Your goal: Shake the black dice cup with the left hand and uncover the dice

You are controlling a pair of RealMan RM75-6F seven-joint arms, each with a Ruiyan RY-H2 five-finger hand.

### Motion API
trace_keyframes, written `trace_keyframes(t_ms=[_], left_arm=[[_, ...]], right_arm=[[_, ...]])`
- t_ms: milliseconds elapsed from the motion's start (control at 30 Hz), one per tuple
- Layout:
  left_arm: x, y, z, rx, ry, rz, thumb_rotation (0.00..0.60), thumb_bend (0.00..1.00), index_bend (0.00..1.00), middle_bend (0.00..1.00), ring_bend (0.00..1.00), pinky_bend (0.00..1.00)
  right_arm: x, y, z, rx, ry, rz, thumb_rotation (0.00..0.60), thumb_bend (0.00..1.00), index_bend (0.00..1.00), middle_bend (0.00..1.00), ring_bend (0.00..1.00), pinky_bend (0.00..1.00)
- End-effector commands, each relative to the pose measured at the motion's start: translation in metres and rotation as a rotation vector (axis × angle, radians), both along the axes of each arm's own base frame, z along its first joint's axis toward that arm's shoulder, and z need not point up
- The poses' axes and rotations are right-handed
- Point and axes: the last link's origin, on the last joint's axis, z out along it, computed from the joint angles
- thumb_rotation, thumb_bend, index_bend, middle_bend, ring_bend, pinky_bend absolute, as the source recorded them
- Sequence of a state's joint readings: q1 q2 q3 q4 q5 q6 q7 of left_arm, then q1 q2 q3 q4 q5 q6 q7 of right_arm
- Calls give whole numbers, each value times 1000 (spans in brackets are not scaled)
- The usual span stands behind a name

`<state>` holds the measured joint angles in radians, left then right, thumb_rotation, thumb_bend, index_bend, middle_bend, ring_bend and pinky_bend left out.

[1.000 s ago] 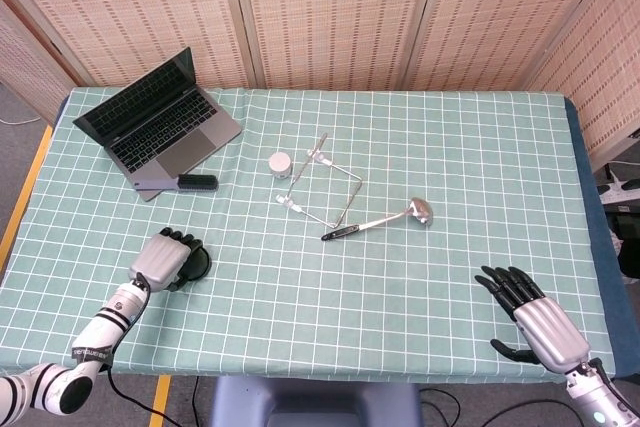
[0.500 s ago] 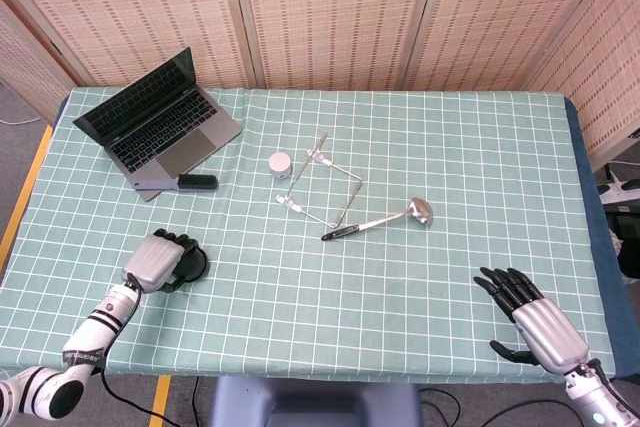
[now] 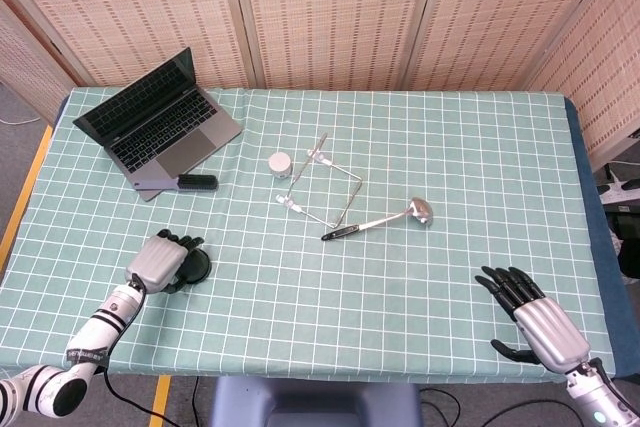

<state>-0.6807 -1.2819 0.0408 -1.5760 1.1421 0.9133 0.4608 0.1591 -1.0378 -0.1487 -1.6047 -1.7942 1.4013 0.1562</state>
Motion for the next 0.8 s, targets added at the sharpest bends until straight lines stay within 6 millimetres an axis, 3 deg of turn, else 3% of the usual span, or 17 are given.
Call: trace_keyframes(t_ms=[33,133,200,233,267,333,400,567,800], left_arm=[[-1,2,-1,-14,8,23,600,332,98,196,280,219],[-1,3,-1,-11,7,28,600,329,95,137,265,218],[0,4,-1,0,5,18,600,330,117,174,279,227],[2,4,0,13,-5,8,600,331,154,238,298,235],[4,4,0,22,-14,2,600,332,264,392,343,253],[6,4,0,38,-35,-15,600,332,461,598,409,281],[5,4,0,43,-42,-24,600,333,588,714,453,305],[5,4,1,42,-52,-29,600,345,643,773,476,322],[10,5,11,72,-86,-37,600,346,653,778,478,329]], right_arm=[[0,0,0,-1,-1,1,600,152,0,0,0,0],[0,0,0,-2,0,1,600,152,0,0,0,0],[0,0,0,-1,0,0,600,152,0,0,0,0],[0,0,0,0,0,0,600,152,0,0,0,0],[0,0,0,1,1,-1,600,151,0,0,0,0],[0,-1,-1,1,1,-2,600,151,0,0,0,0],[0,-1,0,1,0,-3,600,151,0,0,0,0],[0,0,0,0,0,-2,600,151,0,0,0,0],[0,-1,-1,2,-1,-3,600,151,0,0,0,0]])
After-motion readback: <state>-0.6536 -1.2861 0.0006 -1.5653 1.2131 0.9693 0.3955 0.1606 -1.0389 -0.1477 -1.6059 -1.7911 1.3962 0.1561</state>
